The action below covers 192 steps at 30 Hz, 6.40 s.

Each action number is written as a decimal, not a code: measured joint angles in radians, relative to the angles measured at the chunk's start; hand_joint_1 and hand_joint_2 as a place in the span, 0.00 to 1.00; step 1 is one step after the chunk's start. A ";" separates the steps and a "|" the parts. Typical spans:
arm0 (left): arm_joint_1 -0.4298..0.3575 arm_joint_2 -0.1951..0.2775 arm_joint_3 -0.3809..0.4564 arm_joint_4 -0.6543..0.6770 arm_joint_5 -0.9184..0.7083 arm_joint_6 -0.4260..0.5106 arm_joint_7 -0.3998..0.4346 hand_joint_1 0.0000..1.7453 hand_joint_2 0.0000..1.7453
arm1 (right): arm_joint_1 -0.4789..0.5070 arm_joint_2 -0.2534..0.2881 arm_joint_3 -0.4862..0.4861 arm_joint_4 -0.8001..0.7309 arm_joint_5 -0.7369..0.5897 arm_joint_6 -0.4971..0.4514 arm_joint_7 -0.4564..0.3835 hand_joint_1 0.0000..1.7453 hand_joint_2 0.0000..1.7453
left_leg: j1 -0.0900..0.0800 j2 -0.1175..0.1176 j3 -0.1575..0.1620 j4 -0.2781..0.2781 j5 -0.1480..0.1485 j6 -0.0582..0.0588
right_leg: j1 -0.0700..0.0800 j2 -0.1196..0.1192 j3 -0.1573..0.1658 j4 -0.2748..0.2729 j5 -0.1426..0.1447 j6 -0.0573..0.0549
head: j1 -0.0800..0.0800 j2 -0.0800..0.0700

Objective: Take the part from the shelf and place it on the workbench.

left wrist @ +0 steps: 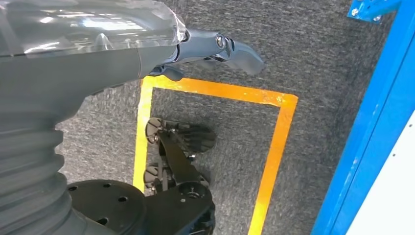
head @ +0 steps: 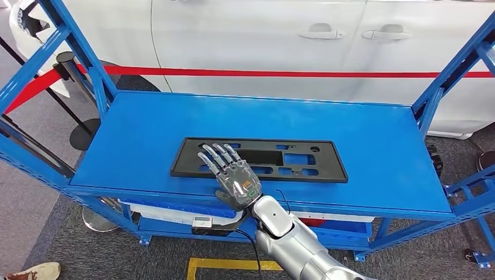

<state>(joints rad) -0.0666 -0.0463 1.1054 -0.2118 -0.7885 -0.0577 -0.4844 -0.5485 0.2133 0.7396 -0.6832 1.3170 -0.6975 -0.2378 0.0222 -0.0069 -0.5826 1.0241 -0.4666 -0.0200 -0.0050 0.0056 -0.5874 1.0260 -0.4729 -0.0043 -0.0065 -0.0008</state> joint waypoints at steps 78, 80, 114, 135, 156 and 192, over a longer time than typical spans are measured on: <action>-0.006 -0.007 0.023 0.001 -0.048 0.015 -0.023 0.00 1.00 | -0.173 -0.086 -0.252 0.336 0.190 0.008 0.262 0.00 1.00 | 0.000 0.002 0.022 -0.004 -0.003 0.023 | 0.002 0.002 0.014 -0.009 0.004 0.014 | 0.000 0.000; -0.007 -0.007 0.023 0.001 -0.051 0.018 -0.025 0.00 0.50 | -0.170 -0.085 -0.253 0.336 0.192 0.004 0.250 0.00 1.00 | 0.002 0.003 0.021 -0.009 0.003 0.034 | -0.002 0.000 -0.012 0.053 -0.041 0.023 | 0.001 0.000; -0.008 -0.004 0.024 0.001 -0.055 0.020 -0.041 0.00 0.00 | -0.146 -0.028 -0.225 0.343 0.252 0.097 0.232 0.92 1.00 | 0.003 0.004 0.021 -0.011 0.002 0.033 | -0.001 -0.002 -0.122 0.273 -0.127 0.028 | 0.003 0.000; -0.008 -0.001 0.065 0.001 -0.010 -0.002 -0.061 0.00 0.00 | -0.088 -0.007 -0.333 0.094 -0.505 0.150 -0.409 0.92 1.00 | -0.002 0.004 0.022 0.022 -0.017 -0.002 | 0.014 0.005 0.007 -0.009 0.018 -0.018 | 0.001 0.000; -0.005 -0.014 0.108 0.001 -0.022 -0.007 -0.018 0.00 0.00 | 0.211 -0.233 -0.299 -1.095 -1.685 1.140 -0.392 0.92 1.00 | -0.008 0.002 0.014 0.034 -0.057 0.003 | 0.000 -0.005 -0.014 -0.009 0.027 -0.013 | 0.004 0.000; 0.011 0.027 0.108 0.000 -0.123 0.031 0.132 0.00 0.00 | 0.523 -0.339 -0.429 -1.317 -1.586 1.200 -0.457 0.92 1.00 | -0.003 0.002 -0.081 0.280 -0.137 -0.008 | 0.004 -0.015 -0.006 -0.017 0.026 -0.026 | 0.000 0.000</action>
<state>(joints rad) -0.0552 -0.0196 1.2130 -0.2117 -0.9113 -0.0262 -0.3524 -0.0256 -0.1255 0.3105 -1.9998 -0.2689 0.5024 -0.6947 0.0194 -0.0045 -0.6633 1.3036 -0.6032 -0.0283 -0.0014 -0.0093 -0.5938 1.0093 -0.4474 -0.0301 -0.0065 -0.0008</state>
